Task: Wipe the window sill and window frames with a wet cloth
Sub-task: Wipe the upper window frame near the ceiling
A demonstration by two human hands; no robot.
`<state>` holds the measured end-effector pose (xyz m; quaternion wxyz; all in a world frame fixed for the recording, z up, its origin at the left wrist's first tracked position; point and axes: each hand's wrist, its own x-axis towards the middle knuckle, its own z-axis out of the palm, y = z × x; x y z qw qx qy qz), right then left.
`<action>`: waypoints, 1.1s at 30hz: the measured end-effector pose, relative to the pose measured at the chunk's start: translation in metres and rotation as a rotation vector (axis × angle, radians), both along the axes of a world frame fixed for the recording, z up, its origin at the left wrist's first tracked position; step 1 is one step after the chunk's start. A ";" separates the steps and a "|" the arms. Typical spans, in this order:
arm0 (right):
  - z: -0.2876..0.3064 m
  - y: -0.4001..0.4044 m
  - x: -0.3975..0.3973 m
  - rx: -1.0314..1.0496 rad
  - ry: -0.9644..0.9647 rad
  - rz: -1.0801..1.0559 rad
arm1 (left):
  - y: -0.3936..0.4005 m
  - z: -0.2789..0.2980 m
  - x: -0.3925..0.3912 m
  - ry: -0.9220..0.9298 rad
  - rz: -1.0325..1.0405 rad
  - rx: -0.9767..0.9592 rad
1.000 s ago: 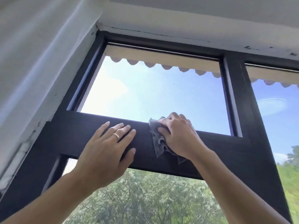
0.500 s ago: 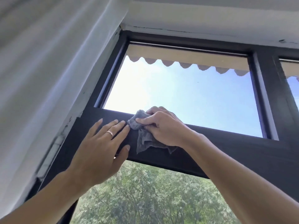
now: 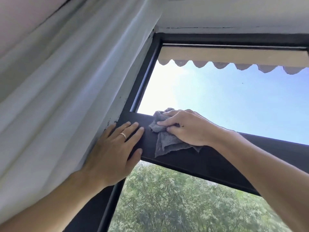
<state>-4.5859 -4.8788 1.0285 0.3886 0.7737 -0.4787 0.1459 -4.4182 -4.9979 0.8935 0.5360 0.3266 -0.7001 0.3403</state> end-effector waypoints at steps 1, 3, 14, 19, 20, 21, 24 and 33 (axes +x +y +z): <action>0.001 0.009 -0.011 0.011 -0.013 -0.007 | -0.001 -0.001 0.002 0.000 0.000 0.002; 0.000 0.022 -0.027 0.011 -0.022 -0.017 | -0.004 -0.004 0.005 -0.004 0.011 0.012; 0.008 -0.029 0.026 0.039 0.169 -0.039 | -0.018 -0.010 0.014 0.085 0.043 0.059; 0.006 -0.046 0.042 -0.034 0.189 -0.050 | -0.016 -0.003 0.023 0.055 -0.029 0.093; 0.003 -0.057 0.054 -0.064 0.237 -0.052 | -0.016 -0.002 0.023 0.067 -0.073 0.127; 0.002 -0.066 0.059 -0.087 0.258 -0.048 | -0.014 -0.001 0.024 0.078 -0.109 0.166; 0.005 -0.067 0.060 -0.020 0.038 0.042 | -0.007 0.004 0.029 0.059 -0.164 0.119; -0.004 -0.041 0.022 -0.131 -0.006 0.070 | 0.024 0.048 0.020 0.077 0.001 0.155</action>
